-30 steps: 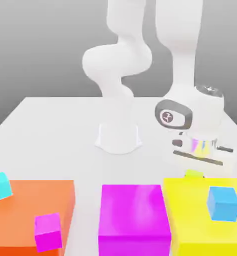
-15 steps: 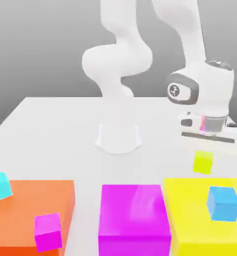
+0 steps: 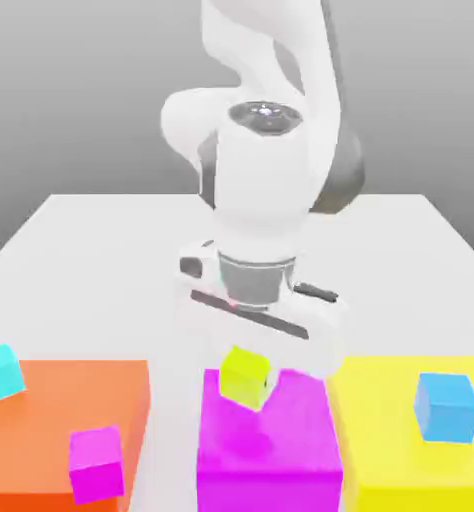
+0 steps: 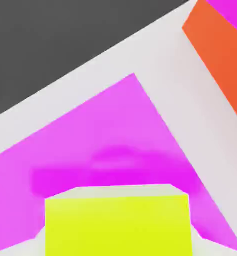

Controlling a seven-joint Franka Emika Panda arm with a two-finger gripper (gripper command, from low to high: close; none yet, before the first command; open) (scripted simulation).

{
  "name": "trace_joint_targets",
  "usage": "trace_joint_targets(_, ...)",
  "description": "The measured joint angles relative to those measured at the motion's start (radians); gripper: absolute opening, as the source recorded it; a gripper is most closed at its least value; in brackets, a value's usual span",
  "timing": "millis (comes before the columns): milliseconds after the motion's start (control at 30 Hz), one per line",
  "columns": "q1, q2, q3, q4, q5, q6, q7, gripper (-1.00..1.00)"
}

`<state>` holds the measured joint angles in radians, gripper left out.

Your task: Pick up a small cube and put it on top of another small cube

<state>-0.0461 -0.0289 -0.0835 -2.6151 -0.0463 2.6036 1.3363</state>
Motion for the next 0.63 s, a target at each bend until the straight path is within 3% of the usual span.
trace_joint_targets(367, -0.350, -0.013, -0.199, 0.171, 0.033, -0.200, -0.449, -1.00)
trace_joint_targets(500, -0.399, 0.094, -0.168, 0.160, 0.081, -0.085, -0.521, -1.00)
trace_joint_targets(533, -0.398, 0.116, -0.164, 0.155, 0.090, -0.059, -0.528, 1.00)
trace_joint_targets(633, -0.397, 0.116, -0.164, 0.155, 0.090, -0.059, -0.529, 1.00)
